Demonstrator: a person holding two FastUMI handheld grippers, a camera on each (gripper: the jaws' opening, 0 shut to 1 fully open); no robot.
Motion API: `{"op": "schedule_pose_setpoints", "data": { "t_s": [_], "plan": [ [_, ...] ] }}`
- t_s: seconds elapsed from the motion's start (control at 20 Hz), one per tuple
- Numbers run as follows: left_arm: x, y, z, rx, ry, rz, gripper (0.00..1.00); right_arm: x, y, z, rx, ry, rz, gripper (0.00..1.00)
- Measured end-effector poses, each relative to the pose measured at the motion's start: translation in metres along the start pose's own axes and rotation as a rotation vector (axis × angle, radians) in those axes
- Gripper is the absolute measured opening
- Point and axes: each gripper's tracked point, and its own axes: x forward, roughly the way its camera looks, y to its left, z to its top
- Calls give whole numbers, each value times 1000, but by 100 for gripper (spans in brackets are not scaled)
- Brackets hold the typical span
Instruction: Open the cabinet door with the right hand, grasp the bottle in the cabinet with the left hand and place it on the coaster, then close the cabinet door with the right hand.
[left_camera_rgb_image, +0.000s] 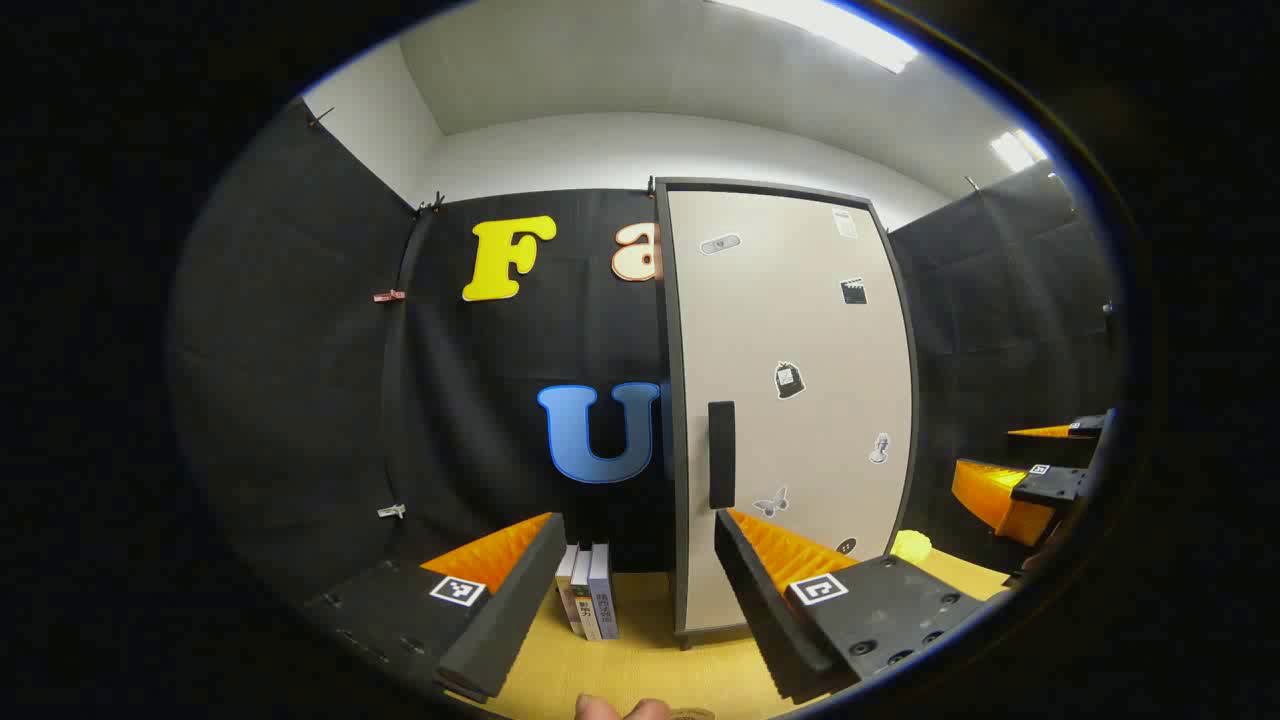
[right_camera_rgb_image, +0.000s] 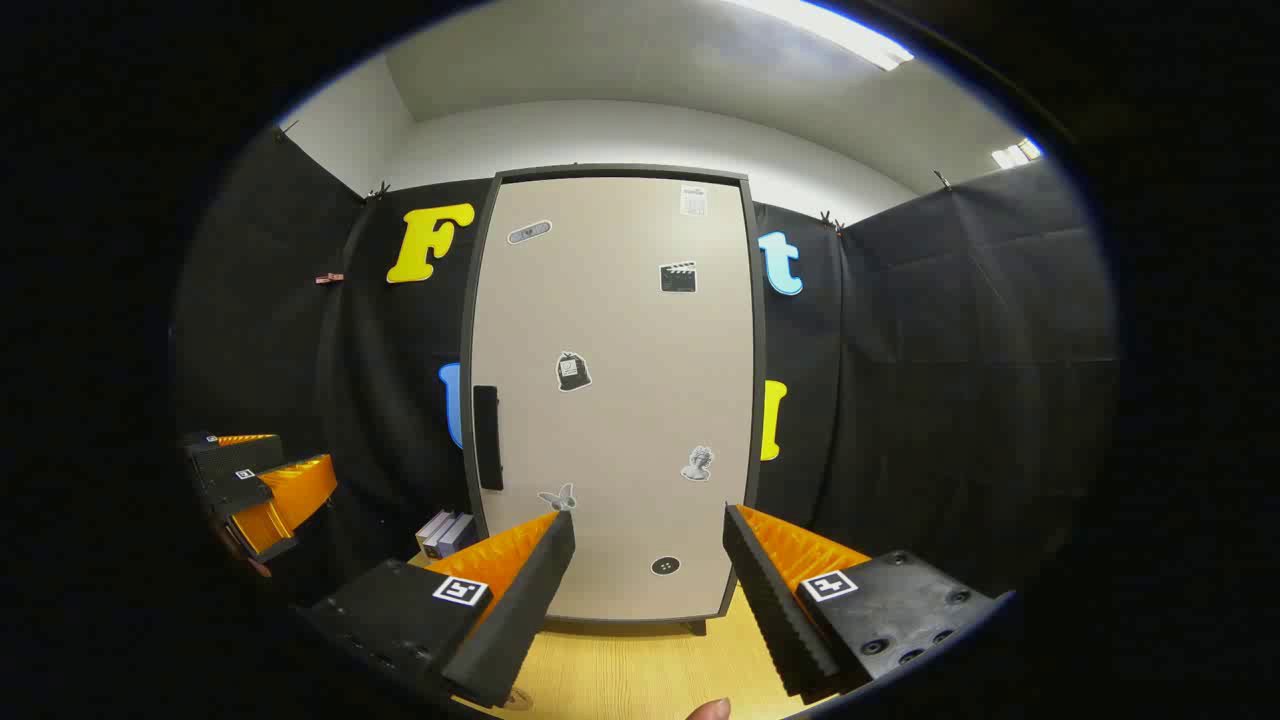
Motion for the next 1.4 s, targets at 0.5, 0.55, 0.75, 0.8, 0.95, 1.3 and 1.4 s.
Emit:
{"op": "schedule_pose_setpoints", "data": {
  "t_s": [0.5,0.55,0.75,0.8,0.95,1.3,1.4],
  "plan": [
    [2,2,0,2,-1,0,95,0,-1,0,4,0,-5,97],
    [2,2,1,2,-1,0,95,0,0,-1,3,1,-5,97],
    [4,5,1,1,-3,4,95,1,1,-1,2,3,-7,97],
    [4,5,0,0,-3,4,95,2,3,-1,2,5,-5,97],
    [3,9,0,0,-4,3,95,6,9,0,4,5,4,97],
    [6,38,-18,-11,25,30,95,53,63,18,-11,-41,83,97],
    [7,50,-22,0,32,49,94,66,87,18,10,-42,117,97]
  ]
}}
